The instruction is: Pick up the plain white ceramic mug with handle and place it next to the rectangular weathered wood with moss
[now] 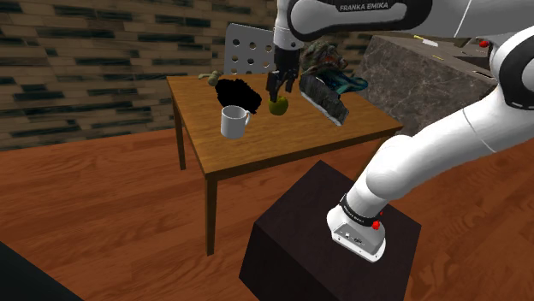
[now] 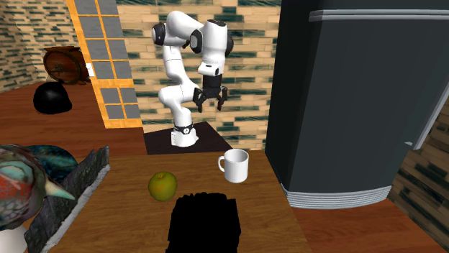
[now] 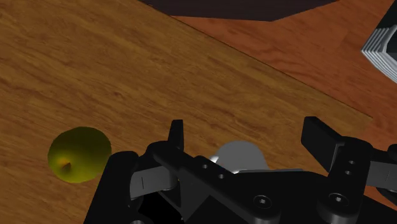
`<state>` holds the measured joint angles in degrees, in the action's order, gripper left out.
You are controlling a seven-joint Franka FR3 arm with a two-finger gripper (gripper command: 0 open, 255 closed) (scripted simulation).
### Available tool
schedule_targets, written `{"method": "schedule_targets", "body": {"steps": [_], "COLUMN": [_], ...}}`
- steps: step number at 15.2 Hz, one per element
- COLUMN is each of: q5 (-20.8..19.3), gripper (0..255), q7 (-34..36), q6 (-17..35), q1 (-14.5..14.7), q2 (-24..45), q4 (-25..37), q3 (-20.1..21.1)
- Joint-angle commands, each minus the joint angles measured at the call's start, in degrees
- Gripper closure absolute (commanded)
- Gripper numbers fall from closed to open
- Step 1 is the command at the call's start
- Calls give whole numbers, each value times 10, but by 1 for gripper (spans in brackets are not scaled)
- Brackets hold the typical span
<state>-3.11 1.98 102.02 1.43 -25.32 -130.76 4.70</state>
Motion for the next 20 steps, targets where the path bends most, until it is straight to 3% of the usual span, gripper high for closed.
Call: {"method": "schedule_targets", "body": {"steps": [1,9,16,20], "q5": [4,12,10,8], "gripper": [0,0,0,0], "q7": [8,34,55,56], "q6": [30,116,159,181], "q1": [2,12,24,25], "q2": [42,205,355,367], "q4": [12,88,193,182], "q3": [5,23,34,33]}}
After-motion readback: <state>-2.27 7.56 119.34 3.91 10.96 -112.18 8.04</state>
